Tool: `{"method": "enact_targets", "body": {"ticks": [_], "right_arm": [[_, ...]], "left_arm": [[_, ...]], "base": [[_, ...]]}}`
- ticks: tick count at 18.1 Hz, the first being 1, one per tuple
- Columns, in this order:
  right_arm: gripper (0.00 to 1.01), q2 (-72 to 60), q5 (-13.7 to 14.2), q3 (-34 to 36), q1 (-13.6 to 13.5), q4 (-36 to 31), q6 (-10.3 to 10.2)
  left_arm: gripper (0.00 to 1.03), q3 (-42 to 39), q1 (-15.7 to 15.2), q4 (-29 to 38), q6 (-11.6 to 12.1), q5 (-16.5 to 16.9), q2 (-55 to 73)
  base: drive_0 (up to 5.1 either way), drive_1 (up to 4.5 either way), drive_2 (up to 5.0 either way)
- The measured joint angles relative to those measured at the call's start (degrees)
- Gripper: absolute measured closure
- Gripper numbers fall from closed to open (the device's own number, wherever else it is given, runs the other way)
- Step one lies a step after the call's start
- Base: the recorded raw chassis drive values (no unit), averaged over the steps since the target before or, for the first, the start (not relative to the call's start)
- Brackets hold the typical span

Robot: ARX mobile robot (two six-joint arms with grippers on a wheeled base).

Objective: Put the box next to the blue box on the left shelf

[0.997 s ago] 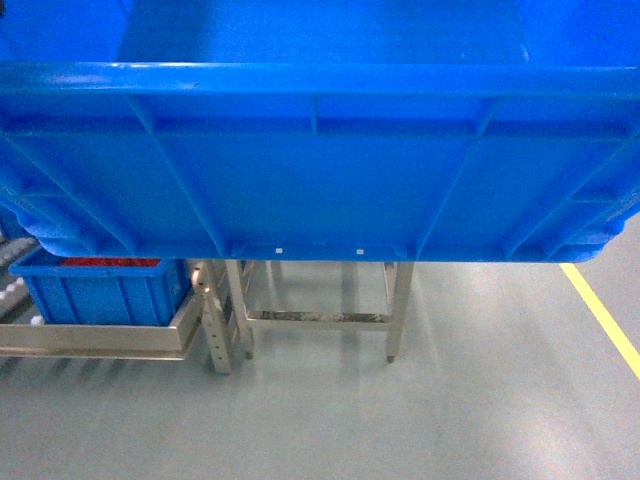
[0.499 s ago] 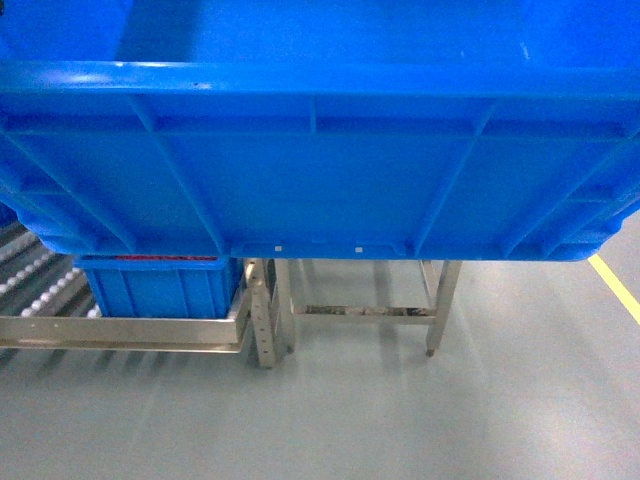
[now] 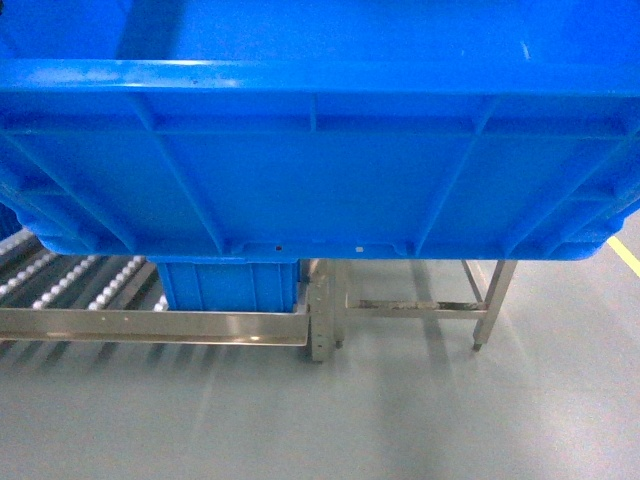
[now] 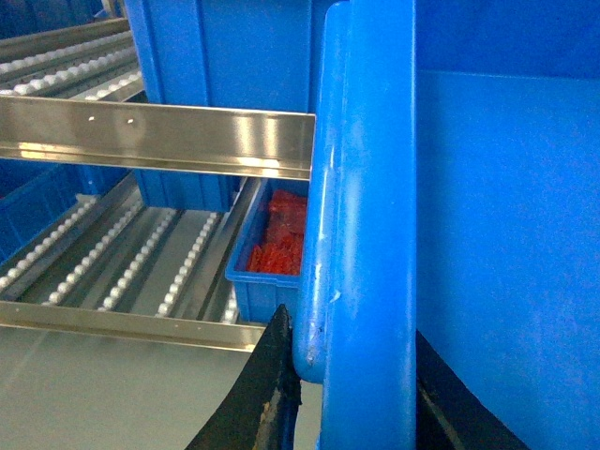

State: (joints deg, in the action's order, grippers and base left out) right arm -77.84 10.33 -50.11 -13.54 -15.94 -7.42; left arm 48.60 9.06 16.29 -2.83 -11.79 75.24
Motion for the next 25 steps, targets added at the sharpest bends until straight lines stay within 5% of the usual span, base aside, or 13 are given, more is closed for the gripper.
{"method": "enact_targets", "body": {"ticks": [25], "right_arm": [[0.82, 0.0, 0.0, 0.0, 0.0, 0.0, 0.0]], "left_arm": [[0.85, 0.0, 0.0, -0.1, 0.0, 0.0, 0.0]], "base": [[-5.0, 2.44, 2.4]]}}
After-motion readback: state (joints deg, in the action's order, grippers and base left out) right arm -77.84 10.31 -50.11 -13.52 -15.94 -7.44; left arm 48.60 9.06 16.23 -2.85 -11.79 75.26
